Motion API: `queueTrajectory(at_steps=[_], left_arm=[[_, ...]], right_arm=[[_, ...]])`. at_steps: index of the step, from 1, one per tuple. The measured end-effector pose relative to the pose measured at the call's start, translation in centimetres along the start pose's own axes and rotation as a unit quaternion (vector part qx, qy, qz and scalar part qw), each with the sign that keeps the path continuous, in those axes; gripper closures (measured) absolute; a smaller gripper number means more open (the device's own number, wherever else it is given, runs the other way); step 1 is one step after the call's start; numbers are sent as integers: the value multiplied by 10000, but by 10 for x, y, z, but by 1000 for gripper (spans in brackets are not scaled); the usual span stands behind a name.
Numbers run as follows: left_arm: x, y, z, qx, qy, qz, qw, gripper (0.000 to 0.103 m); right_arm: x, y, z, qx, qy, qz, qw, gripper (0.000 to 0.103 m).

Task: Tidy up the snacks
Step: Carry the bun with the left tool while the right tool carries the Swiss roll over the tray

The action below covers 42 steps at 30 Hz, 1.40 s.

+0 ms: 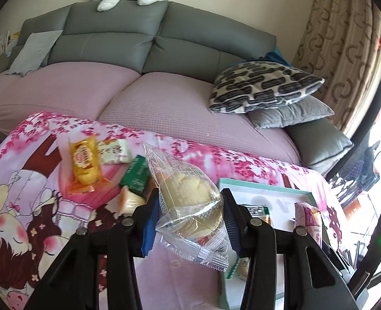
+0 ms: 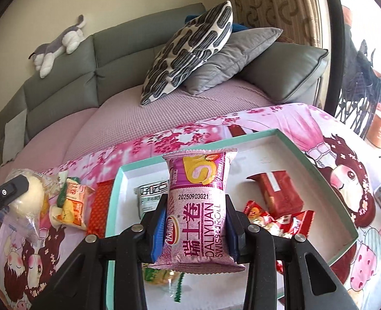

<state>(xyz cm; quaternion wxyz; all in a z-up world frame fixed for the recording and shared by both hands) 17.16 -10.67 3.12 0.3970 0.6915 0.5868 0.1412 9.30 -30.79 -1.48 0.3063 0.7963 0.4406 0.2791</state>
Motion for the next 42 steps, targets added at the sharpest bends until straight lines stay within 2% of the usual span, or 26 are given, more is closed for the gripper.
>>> queueTrajectory(at_steps=[6,11,21,27,42], left_arm=[[-36,-6,12,59,-299,312,9991,55],[-53,-8,28,19,-352,536,9979,55],[-67,-18,76,57,-413,719,9965,55],[-69,-31,98,234,-399,805,9957,55],[-79,-52,113,570,-490,927,9929,55]], right_arm=[[-26,5,0,-37,-198,146,9997,62],[-29,4,7,8,-173,153,9997,62],[-27,-7,33,239,-164,132,9995,62],[-28,-7,36,245,-234,58,9994,62],[-29,-9,40,337,-352,-28,9988,62]])
Point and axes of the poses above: each gripper's, at about its wrist camera, not at the fingertips, and z roughly the way its jaws point, x to its left, y to its top, the point moved 10 cm from there along z, roughly the way its jaws point
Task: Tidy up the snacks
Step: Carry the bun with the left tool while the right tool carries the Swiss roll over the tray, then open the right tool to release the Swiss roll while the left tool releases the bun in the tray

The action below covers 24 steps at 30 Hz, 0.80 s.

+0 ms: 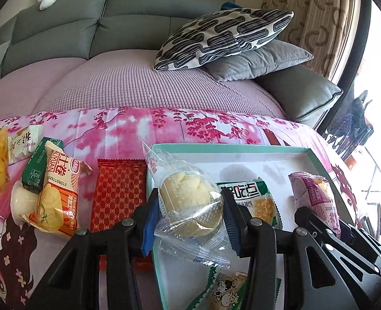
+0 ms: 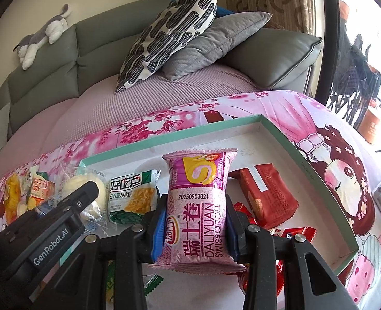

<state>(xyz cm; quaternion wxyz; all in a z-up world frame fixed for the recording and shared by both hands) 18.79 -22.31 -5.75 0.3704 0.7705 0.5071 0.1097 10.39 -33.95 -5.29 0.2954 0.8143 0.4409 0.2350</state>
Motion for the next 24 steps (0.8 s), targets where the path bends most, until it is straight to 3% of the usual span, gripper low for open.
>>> queueTrajectory(at_steps=[9,17,24], left_arm=[[1,-2,3,50,-9,-34,10000,54],[2,-5,6,173,-36,-115,9998,51],[-2,-3,-1,300,4,-67,9995,45]], right_arm=[[1,-4,5,114,-79,-31,9999,61],[3,-1,2,32,-117,-112,9999,49],[-1,6,-8,-97,-146,-66,9998,48]])
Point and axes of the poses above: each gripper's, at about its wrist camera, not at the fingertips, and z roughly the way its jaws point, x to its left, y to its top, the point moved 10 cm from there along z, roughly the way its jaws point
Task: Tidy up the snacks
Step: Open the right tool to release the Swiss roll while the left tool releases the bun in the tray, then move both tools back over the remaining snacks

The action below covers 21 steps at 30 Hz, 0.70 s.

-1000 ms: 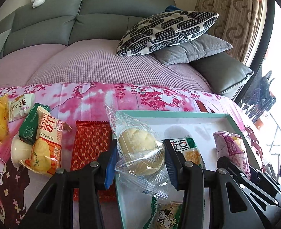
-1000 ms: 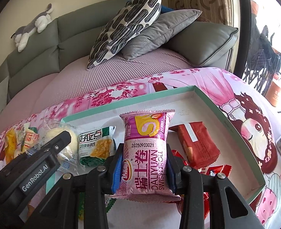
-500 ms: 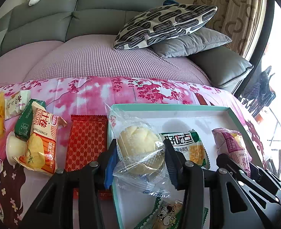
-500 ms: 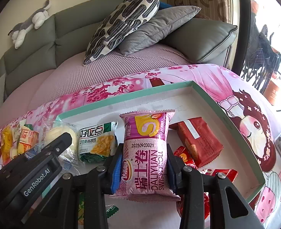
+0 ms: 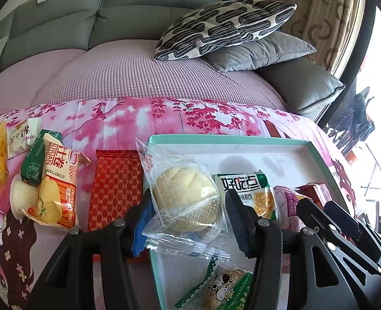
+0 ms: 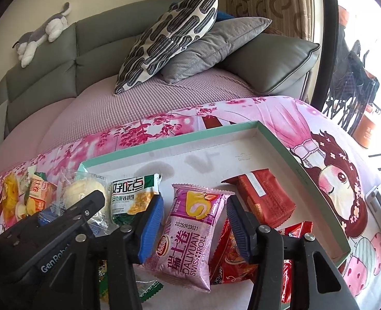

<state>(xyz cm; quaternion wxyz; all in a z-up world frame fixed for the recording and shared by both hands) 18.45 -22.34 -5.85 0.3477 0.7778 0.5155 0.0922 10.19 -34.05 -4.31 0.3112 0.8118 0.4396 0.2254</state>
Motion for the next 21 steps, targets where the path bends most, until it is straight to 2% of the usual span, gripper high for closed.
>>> queueTrajectory(at_steps=[4,10,13,14,18,20,21], left_arm=[[9,4,-11,39,178,-105,9998,39],[15,8,-27,76,159,-285,9994,38],[20,11,-34,58,312,-312,9990,26],[22,12,-37,45,399,-322,9987,25],[37,12,-41,61,644,-473,9968,24],[49,8,-36,185,798,-600,9948,17],[55,5,-34,248,884,-643,9937,17]], right_arm=[[-4,7,-9,-109,-7,90,9999,48],[-8,12,-17,-179,-20,188,9997,48],[-9,11,-17,-157,-29,194,9997,48],[-9,10,-16,-128,-35,187,9997,48],[-7,2,-8,79,-82,101,9999,42],[-6,-1,-5,149,-106,44,9998,38],[-5,-3,-4,167,-117,13,9998,35]])
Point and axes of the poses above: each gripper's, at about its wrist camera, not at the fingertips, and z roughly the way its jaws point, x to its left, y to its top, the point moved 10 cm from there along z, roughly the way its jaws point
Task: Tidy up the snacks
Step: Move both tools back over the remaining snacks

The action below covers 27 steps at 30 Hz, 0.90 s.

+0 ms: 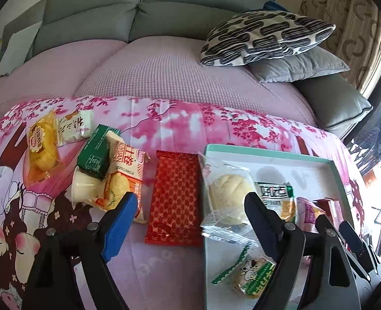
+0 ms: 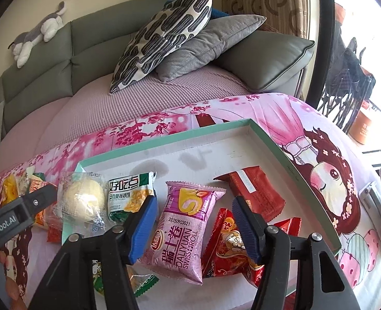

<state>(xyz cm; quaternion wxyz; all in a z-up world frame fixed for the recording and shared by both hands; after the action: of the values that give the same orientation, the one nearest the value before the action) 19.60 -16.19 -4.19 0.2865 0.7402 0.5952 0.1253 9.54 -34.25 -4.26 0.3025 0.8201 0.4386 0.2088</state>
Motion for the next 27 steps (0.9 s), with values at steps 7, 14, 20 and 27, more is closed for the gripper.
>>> queueTrajectory(at_steps=[7,14,20,27], left_arm=[[18,-5,9,95,286,-90,9995,16],[22,-5,10,90,484,-21,9988,15],[29,-2,7,20,521,-121,9986,3],[51,1,-1,-47,698,-298,9971,3]], right_arm=[[5,-4,4,35,-123,-236,9996,14],[5,-4,5,49,-154,-282,9995,1],[8,-2,3,-41,-161,-342,9993,0],[17,2,-3,-237,-67,-424,9988,0]])
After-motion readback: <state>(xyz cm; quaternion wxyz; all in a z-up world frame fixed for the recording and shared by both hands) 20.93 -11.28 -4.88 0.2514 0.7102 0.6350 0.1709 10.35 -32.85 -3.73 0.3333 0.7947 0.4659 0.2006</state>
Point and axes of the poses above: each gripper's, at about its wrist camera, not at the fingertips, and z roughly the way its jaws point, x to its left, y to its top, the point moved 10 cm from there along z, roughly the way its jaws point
